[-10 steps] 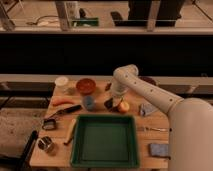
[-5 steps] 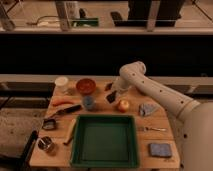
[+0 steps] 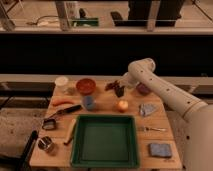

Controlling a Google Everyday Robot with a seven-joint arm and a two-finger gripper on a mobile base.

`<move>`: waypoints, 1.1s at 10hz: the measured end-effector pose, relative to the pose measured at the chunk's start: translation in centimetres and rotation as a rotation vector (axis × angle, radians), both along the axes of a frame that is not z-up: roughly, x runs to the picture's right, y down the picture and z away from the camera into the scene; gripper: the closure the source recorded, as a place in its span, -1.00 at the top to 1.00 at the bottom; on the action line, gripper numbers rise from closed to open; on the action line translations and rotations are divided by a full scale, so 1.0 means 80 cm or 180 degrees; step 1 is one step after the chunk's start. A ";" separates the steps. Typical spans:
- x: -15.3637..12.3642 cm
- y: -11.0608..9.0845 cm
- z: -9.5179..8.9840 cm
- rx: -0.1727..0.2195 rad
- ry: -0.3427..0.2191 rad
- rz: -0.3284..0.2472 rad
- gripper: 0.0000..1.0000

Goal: Place eraser in purple bowl

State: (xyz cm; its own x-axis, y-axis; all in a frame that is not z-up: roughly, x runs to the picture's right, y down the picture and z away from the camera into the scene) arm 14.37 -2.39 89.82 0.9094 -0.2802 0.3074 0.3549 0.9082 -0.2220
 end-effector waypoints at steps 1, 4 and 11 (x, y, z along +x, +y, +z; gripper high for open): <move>0.014 -0.006 0.003 0.0029 0.0040 0.0029 -1.00; 0.065 -0.032 0.025 0.0133 0.0147 0.0181 -1.00; 0.147 -0.074 0.052 0.0408 0.0350 0.0588 -1.00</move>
State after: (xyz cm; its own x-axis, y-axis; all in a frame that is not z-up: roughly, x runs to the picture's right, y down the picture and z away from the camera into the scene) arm 26.11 -8.31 94.01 0.9748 -0.1365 0.1766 0.1604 0.9786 -0.1289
